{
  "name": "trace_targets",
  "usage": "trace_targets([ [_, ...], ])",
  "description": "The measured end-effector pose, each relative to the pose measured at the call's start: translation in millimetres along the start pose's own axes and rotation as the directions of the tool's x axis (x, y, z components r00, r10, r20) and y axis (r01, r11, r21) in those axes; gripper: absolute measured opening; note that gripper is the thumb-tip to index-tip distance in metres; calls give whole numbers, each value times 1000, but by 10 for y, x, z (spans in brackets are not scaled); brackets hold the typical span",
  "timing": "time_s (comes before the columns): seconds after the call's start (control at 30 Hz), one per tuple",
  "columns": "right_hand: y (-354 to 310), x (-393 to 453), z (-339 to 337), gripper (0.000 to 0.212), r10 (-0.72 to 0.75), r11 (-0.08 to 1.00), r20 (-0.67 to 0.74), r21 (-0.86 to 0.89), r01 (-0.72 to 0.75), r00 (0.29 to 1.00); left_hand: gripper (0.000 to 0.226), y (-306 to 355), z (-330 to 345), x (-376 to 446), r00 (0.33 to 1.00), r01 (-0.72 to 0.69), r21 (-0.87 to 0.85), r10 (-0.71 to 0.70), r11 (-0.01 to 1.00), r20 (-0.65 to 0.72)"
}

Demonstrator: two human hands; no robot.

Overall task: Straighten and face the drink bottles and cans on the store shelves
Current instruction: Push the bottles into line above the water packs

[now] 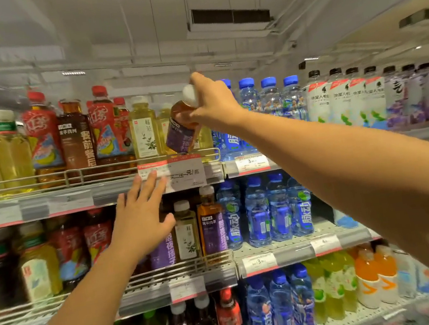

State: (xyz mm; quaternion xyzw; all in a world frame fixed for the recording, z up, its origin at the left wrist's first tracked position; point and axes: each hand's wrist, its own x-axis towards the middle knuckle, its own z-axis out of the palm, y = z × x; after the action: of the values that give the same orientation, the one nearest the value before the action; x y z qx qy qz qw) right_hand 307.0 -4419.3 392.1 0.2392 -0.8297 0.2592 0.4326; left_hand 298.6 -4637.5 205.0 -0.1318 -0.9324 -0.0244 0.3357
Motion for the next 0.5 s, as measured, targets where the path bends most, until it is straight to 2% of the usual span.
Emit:
trace_targets([
  [0.13, 130, -391, -255, 54, -63, 995, -117, 75, 72, 991, 85, 155, -168, -187, 997, 64, 16, -64, 998, 42],
  [0.27, 238, -765, -505, 54, -99, 978, -177, 163, 129, 979, 72, 381, -217, -493, 990, 103, -35, -99, 994, 104],
  [0.33, 313, -983, -572, 52, -81, 963, -143, 245, 115, 986, 69, 479, -157, -715, 974, 143, -43, -133, 989, 182],
  [0.5, 591, -1627, -422, 45, -7, 950, 12, 312, 3, 1000, 61, 543, 53, -1472, 893, 256, -23, -227, 966, 387],
])
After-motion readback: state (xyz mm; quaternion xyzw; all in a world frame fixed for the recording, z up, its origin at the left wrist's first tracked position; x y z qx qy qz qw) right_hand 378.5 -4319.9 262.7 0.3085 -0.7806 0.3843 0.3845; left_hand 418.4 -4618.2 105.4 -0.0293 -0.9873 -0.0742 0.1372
